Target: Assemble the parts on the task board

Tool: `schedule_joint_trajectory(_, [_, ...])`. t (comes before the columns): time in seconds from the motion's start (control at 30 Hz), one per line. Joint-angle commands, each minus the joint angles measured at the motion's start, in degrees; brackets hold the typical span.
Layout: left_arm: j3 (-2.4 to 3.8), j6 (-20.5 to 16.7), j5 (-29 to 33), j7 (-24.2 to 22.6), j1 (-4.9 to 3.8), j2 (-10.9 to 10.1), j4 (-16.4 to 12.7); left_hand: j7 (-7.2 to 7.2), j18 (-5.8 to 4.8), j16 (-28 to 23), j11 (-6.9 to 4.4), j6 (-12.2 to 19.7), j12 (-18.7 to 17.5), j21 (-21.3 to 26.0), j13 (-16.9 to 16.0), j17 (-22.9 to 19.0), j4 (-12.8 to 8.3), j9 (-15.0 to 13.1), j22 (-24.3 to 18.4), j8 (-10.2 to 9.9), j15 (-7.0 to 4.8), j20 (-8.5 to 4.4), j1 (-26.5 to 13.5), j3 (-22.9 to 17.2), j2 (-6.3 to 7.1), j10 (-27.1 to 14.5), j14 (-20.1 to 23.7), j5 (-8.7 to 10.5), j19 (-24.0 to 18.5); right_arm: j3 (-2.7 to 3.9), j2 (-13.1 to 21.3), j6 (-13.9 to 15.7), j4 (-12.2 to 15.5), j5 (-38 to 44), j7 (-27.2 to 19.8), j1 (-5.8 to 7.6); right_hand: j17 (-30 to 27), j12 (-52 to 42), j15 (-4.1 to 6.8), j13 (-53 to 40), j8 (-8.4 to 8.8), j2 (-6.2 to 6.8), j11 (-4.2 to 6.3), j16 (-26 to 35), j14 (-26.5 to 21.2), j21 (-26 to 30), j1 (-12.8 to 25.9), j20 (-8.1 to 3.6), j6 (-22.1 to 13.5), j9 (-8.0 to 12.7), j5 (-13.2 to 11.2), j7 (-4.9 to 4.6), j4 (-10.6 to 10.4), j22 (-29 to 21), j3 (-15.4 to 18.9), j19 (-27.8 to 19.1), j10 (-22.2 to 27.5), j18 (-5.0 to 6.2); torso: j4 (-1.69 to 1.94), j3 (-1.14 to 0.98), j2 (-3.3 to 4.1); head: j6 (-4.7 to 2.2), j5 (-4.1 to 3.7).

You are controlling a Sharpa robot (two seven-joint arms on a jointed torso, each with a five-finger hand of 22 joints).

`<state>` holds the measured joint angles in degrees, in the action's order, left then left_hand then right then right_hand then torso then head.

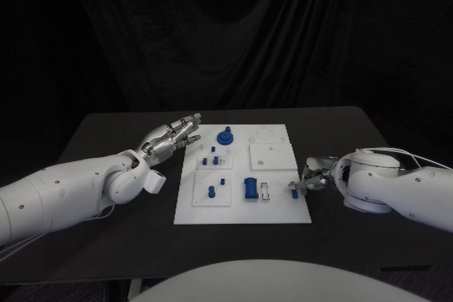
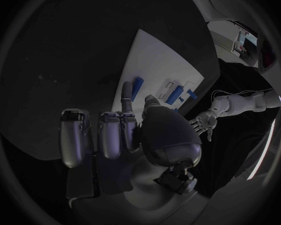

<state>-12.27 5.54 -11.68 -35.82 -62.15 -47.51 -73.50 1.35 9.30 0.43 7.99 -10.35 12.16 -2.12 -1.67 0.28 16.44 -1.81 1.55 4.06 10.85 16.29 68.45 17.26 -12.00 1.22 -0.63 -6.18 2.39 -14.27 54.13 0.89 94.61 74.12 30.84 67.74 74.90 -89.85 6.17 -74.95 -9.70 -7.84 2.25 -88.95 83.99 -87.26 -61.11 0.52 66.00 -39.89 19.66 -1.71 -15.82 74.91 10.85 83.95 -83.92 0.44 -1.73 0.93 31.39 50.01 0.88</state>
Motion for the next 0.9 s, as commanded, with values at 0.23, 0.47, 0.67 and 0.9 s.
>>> schedule_joint_trajectory(0.23, [0.05,1.38,-0.34,-0.78,0.33,0.26,0.08,0.49,0.68,0.06,0.29,0.12,-0.17,-0.01,0.04,-0.02,-0.2,0.06,-0.1,0.09,-0.22,0.21,1.49,-0.77,-0.14,-0.26,0.07,-3.09,-0.4,0.05,-1.37,1.31,-0.77,2.27,1.17,-0.25,12.64,-0.15,0.2,-15.05,-0.73,1.07,0.18,-0.32,5.55,0.75,-3.76,-0.26,0.87,-1.07,3.83,0.51,1.87,13.85,-0.9,4.15,-6.08,0.51,-0.02,0.01,-0.04,-0.01,0.01])
schedule_joint_trajectory(0.47, [0.05,1.48,-0.34,-0.68,0.43,0.2,0.08,0.5,0.65,0.06,0.28,0.13,-0.15,-0.03,0.04,-0.02,-0.16,0.06,-0.09,0.09,-0.07,0.22,1.58,-0.83,-0.22,-0.26,0.07,-3.45,-0.39,0.05,-2.37,1.1,-1.61,3.79,2.14,-0.6,12.53,-0.15,0.25,-15.05,-0.88,1.44,0.23,-0.29,5.53,1.61,-4.33,-0.33,0.6,-1.46,4.03,0.54,2.22,13.54,-1.03,3.67,-6.08,0.74,-0.01,0.04,-0.02,-0.01,0.2])
schedule_joint_trajectory(0.67, [0.05,1.55,-0.34,-0.63,0.5,0.2,0.09,0.53,0.55,0.07,0.27,0.19,-0.18,-0.05,0.04,-0.02,-0.14,0.06,-0.09,0.09,0.12,0.25,1.77,-0.95,-0.4,-0.29,0.07,-4.33,-0.38,0.05,-3.1,-0.27,-2.07,4.22,3.27,-0.98,12.39,-0.15,0.29,-15.05,-0.85,1.69,0.19,-0.25,5.49,2.16,-5.43,-0.39,-0.17,-1.88,4.12,0.48,2.89,13.35,-1.52,3.36,-6.08,0.88,0.01,0.04,-0.01,-0.01,0.3])
schedule_joint_trajectory(0.9, [0.05,1.66,-0.34,-0.61,0.56,0.25,0.12,0.53,0.46,0.07,0.28,0.25,-0.18,-0.06,0.05,-0.02,-0.13,0.07,-0.1,0.07,0.21,0.26,1.95,-1.11,-0.68,-0.31,0.08,-5.34,-0.39,0.06,-3.79,-1.96,-2.62,5.13,4.27,-1.29,12.39,-0.15,0.33,-15.05,-0.63,2.0,0.23,-0.24,5.49,2.45,-8.11,-0.45,-1.26,-2.3,4.29,0.51,4.61,13.25,-3.58,3.19,-6.08,0.95,0.01,0.0,0.02,-0.01,0.33])
